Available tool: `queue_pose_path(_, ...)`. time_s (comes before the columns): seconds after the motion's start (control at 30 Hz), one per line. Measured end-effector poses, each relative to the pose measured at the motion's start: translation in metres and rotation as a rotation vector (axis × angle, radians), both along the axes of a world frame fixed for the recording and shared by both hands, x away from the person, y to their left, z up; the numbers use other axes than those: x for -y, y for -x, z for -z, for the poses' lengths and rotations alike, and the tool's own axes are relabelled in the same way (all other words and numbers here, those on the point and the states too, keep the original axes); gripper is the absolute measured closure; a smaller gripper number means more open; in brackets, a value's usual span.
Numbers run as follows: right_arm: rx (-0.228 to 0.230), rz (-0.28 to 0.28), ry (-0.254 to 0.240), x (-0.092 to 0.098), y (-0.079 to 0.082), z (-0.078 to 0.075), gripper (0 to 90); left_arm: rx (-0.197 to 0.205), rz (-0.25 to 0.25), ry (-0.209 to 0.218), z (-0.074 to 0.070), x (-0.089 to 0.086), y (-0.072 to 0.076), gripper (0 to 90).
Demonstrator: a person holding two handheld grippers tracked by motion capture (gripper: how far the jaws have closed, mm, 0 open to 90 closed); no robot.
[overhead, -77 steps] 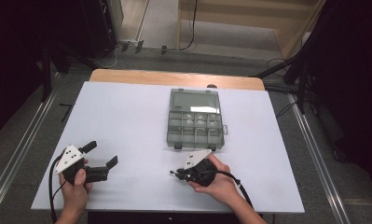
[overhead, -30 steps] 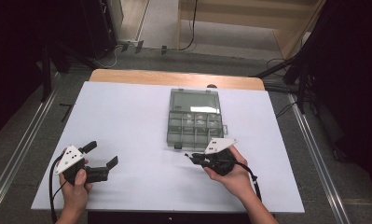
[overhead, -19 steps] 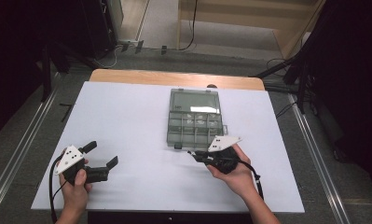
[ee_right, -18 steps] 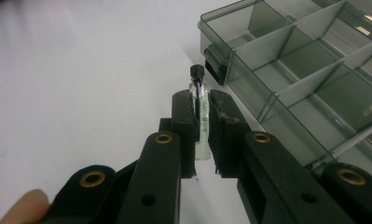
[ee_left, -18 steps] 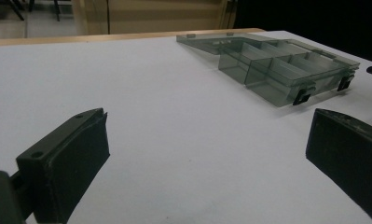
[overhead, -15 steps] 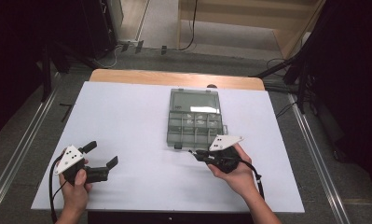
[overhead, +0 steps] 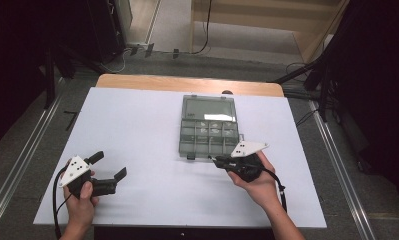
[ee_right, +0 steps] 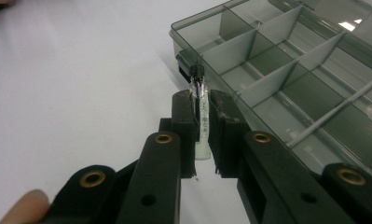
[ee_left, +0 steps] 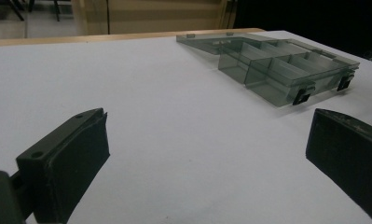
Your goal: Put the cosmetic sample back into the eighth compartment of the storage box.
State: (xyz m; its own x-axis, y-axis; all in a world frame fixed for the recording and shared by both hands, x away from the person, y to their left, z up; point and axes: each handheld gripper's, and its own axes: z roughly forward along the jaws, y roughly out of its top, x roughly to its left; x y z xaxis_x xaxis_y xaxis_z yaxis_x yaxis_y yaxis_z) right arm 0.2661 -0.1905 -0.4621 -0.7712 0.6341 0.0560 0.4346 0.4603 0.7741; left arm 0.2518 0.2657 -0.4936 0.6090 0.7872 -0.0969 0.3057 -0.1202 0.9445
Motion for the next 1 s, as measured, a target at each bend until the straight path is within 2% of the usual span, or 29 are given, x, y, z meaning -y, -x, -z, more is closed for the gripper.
queue_pose_path(1.0, 0.015, 0.115, -0.023, 0.028, -0.008, -0.002, 82.7, 0.002, 0.002, -0.003, 0.0, 0.0, 0.0, 0.0)
